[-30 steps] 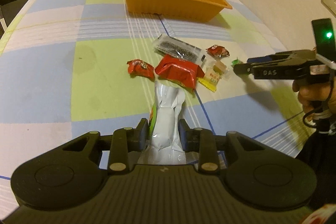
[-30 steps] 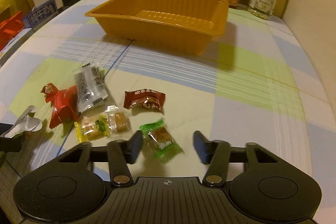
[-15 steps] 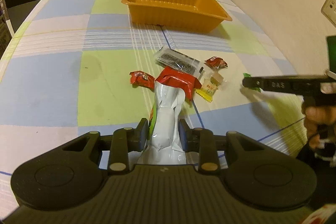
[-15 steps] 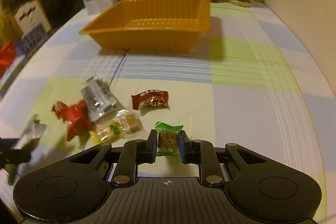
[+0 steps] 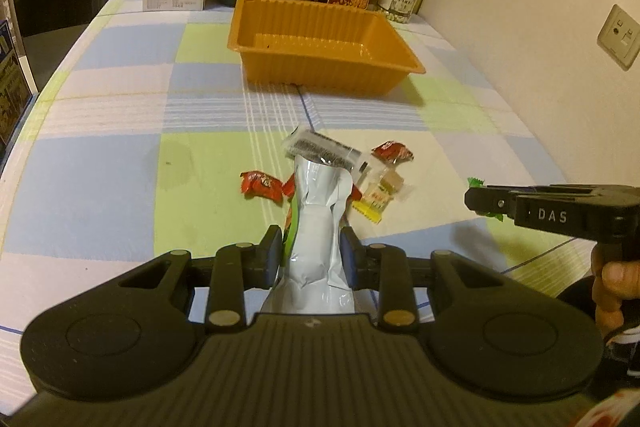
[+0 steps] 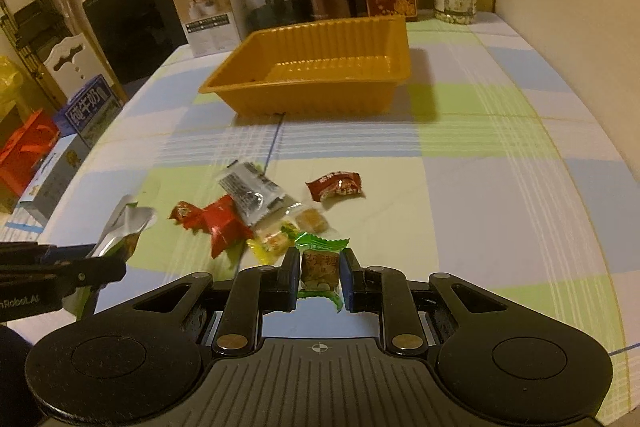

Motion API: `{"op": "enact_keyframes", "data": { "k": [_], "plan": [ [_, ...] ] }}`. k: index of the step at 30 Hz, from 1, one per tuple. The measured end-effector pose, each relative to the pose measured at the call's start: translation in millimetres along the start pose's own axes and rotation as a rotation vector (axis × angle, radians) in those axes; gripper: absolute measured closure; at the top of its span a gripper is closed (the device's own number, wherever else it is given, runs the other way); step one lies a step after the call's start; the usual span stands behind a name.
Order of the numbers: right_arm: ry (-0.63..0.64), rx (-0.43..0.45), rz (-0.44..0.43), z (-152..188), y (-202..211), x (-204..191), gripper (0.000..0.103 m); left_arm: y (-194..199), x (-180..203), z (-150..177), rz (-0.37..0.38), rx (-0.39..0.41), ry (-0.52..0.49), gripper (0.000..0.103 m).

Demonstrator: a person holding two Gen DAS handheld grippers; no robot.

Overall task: Organize snacks
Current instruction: 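Carry both snacks over the orange tray and open both grippers to drop them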

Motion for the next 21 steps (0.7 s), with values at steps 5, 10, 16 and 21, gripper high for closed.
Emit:
{"op": "enact_keyframes", "data": {
  "k": [5, 10, 16, 21],
  "plan": [
    [-0.010, 0.009, 0.010, -7.4, 8.0, 0.3, 0.082, 3.0, 5.3, -9.0, 0.008, 0.012, 0.005, 0.075],
    [-0.025, 0.025, 0.027, -24.0, 13.4, 4.5, 0.082, -1.2, 11.8, -27.3, 0.030, 0.029, 0.010, 0.075],
    [-0.003, 0.072, 0.046, -59.1, 7.9, 5.4, 0.082, -14.7, 20.6, -64.9, 0.052, 0.057, 0.006, 0.075],
    [0.020, 0.105, 0.048, -91.1, -7.7, 6.9, 0.082, -27.4, 23.3, -101.3, 0.067, 0.085, 0.017, 0.075]
  ]
}}
Point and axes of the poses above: each gripper's, at about its wrist camera, not at the fingertips, and y roughly against the way its jaws point, x to its right, z to its underside, the point moved 10 cm from there along -y, roughly the way its jaws point, and after that the axes turned 9 degrees about x, right-handed, at the moved point
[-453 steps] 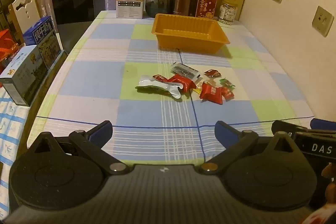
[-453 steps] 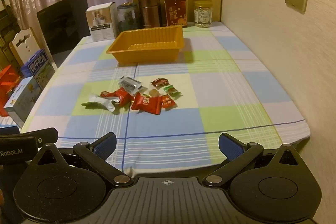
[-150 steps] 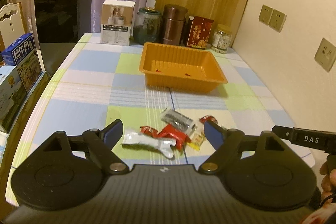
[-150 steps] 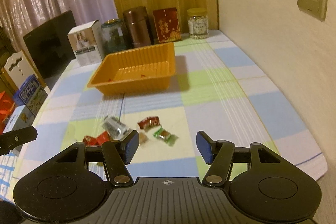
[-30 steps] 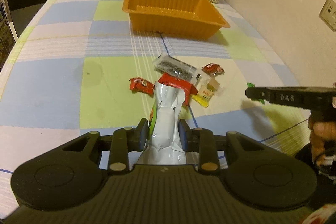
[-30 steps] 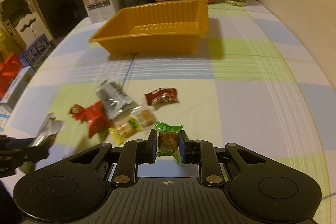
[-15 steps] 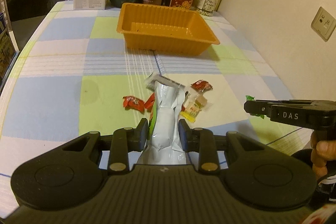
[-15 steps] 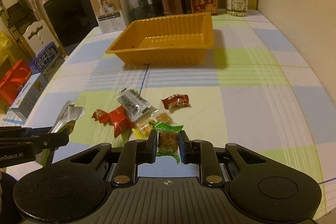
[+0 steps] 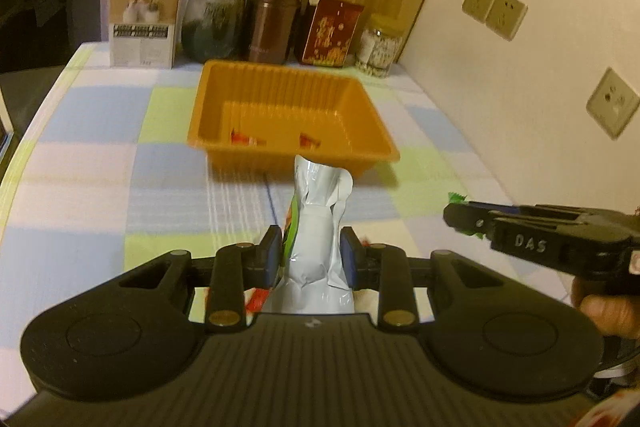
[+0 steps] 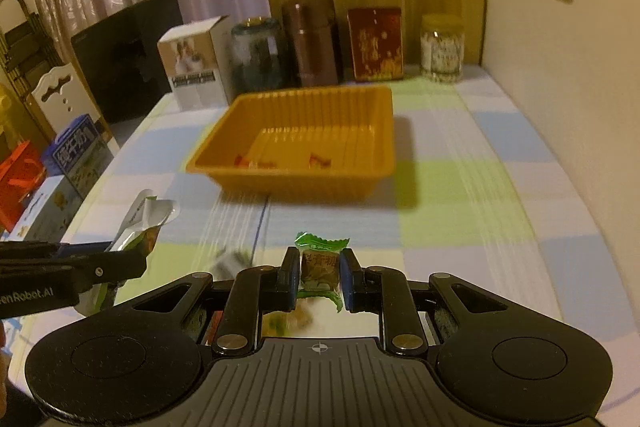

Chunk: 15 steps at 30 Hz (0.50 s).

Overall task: Organize snacks
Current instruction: 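Carry both snacks over the orange tray and open both grippers to drop them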

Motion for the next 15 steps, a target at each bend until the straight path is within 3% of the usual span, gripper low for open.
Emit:
{"op": "enact_keyframes", "data": {
  "k": [15],
  "plan": [
    [-0.001, 0.025, 0.017, -70.2, -80.4, 23.4, 0.082, -79.3, -8.2, -80.5, -0.016, 0.019, -0.015, 0.075]
  ]
}}
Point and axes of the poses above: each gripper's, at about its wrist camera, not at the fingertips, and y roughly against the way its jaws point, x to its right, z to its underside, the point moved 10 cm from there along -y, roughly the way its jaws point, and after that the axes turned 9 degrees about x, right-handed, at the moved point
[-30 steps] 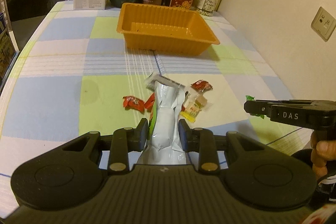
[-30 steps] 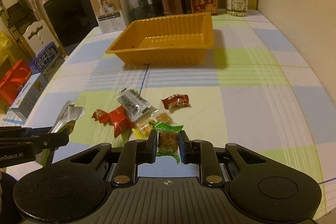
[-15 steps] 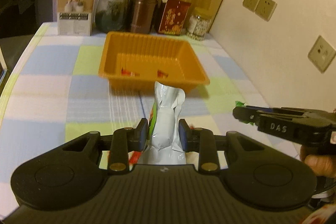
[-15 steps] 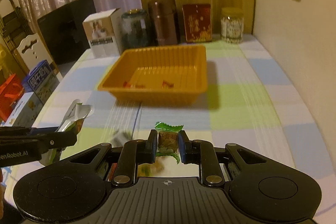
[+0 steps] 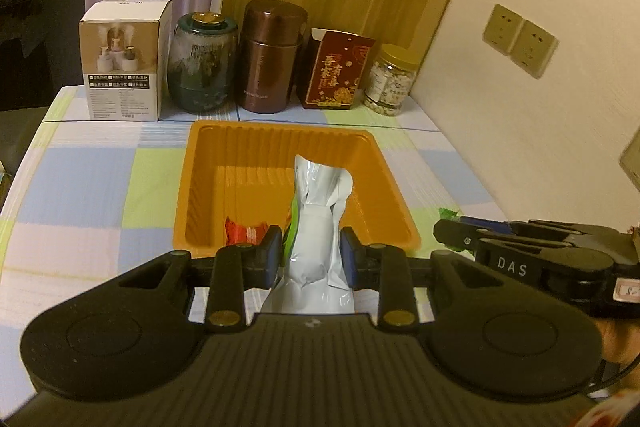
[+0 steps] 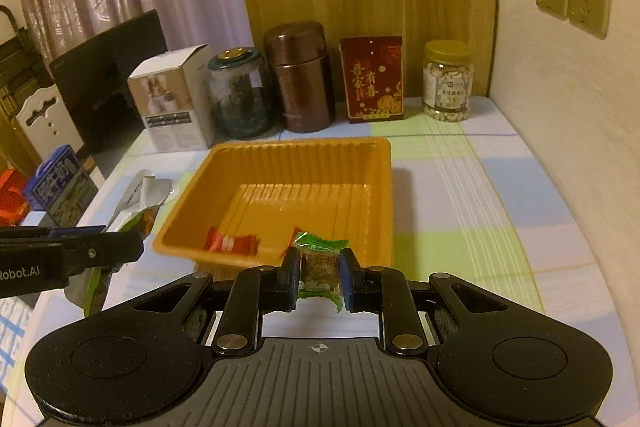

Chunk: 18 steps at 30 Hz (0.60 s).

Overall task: Organize snacks
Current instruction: 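Carry both snacks over the orange tray and open both grippers to drop them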

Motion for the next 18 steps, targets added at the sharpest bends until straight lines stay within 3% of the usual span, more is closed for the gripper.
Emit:
{"op": "enact_keyframes", "data": {
  "k": [18],
  "plan": [
    [-0.047, -0.084, 0.002, -4.5, -84.3, 19.9, 0.082, -95.3, -22.1, -12.1, -0.045, -0.062, 0.009, 0.075]
  ]
}}
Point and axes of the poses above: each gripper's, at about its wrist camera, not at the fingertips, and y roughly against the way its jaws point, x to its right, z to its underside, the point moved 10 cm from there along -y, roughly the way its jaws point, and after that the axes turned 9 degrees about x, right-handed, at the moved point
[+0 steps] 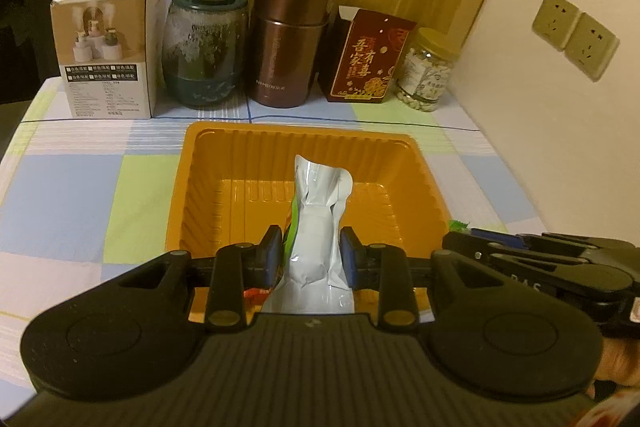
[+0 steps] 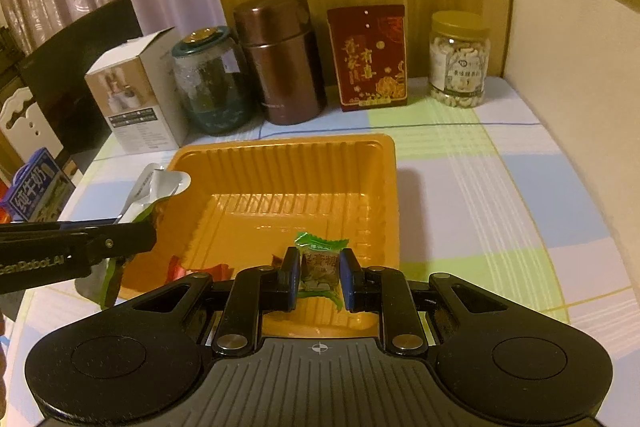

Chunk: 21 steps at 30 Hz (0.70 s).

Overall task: Organize snacks
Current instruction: 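Carry both snacks over the orange tray and open both grippers to drop them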

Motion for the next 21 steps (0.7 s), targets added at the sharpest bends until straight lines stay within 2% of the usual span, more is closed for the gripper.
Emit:
{"op": "enact_keyframes", "data": {
  "k": [6, 9, 11, 21],
  "plan": [
    [-0.021, -0.005, 0.001, 1.4, -11.5, 4.2, 0.082, -19.3, -0.8, -0.3, 0.000, -0.011, 0.004, 0.075],
    [-0.035, -0.002, 0.000, 2.6, -13.3, 4.5, 0.082, -25.4, 1.7, -3.5, 0.003, 0.012, -0.004, 0.074],
    [-0.039, -0.003, -0.001, 4.2, -13.8, 4.6, 0.082, -27.3, 2.2, -3.8, -0.003, 0.026, -0.016, 0.063],
    [-0.057, -0.007, -0.006, 5.8, -12.3, 6.0, 0.082, -17.2, -18.5, 5.7, -0.031, 0.016, 0.024, 0.058]
  ]
}}
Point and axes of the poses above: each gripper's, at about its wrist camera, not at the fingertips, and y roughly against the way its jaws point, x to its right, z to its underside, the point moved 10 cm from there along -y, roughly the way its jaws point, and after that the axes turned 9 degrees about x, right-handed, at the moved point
